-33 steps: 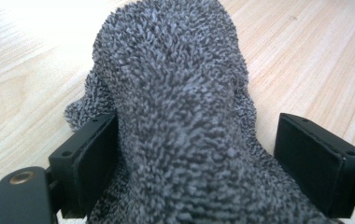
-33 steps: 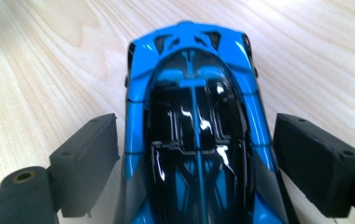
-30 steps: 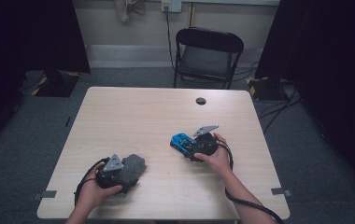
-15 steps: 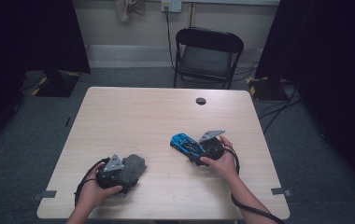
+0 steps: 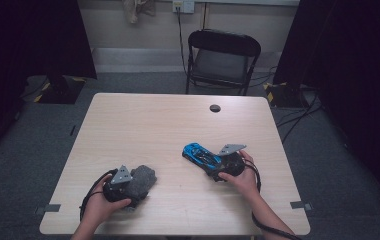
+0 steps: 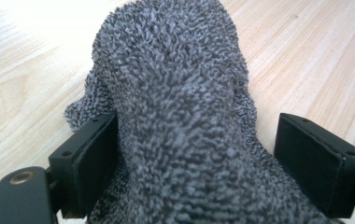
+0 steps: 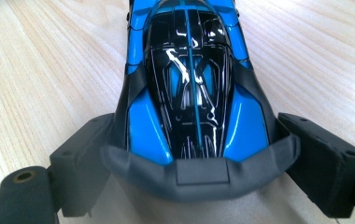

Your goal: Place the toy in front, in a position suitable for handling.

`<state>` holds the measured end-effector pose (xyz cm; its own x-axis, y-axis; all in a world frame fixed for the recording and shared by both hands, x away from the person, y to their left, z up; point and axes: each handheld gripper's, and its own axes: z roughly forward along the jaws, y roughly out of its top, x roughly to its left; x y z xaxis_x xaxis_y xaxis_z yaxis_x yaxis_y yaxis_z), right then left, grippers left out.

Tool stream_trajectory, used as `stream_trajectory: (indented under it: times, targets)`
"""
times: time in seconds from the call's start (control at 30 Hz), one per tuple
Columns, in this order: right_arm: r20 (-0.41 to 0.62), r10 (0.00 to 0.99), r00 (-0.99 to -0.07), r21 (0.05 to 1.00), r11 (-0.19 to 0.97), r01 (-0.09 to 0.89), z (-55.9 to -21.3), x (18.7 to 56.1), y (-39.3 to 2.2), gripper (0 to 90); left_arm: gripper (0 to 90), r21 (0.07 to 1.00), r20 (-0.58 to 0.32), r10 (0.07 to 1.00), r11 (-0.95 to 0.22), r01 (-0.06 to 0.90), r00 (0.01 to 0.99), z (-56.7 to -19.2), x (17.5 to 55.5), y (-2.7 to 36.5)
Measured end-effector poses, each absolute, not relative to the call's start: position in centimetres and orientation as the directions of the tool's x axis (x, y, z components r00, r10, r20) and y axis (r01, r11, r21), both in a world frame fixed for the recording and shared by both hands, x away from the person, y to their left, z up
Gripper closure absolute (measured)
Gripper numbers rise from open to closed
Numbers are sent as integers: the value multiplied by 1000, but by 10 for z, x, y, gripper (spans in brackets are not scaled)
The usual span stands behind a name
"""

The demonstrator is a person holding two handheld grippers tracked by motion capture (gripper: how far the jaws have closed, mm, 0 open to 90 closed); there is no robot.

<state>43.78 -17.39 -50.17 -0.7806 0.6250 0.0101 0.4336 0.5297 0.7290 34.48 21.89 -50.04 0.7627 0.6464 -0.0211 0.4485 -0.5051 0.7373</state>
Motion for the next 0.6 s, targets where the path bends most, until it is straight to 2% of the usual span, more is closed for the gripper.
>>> stream_trajectory:
  times: [0.47,0.57,0.6]
  targets:
    - [3,661,-750,731,511,453,-502,430,-175,138,142,736,-12,648,-510,446,761,-501,344,218]
    - [5,666,-746,734,503,455,-502,429,-175,169,142,735,-8,648,-512,444,761,-501,344,218]
    - [7,669,-743,739,497,454,-502,428,-175,237,141,735,-7,648,-512,444,761,-501,344,218]
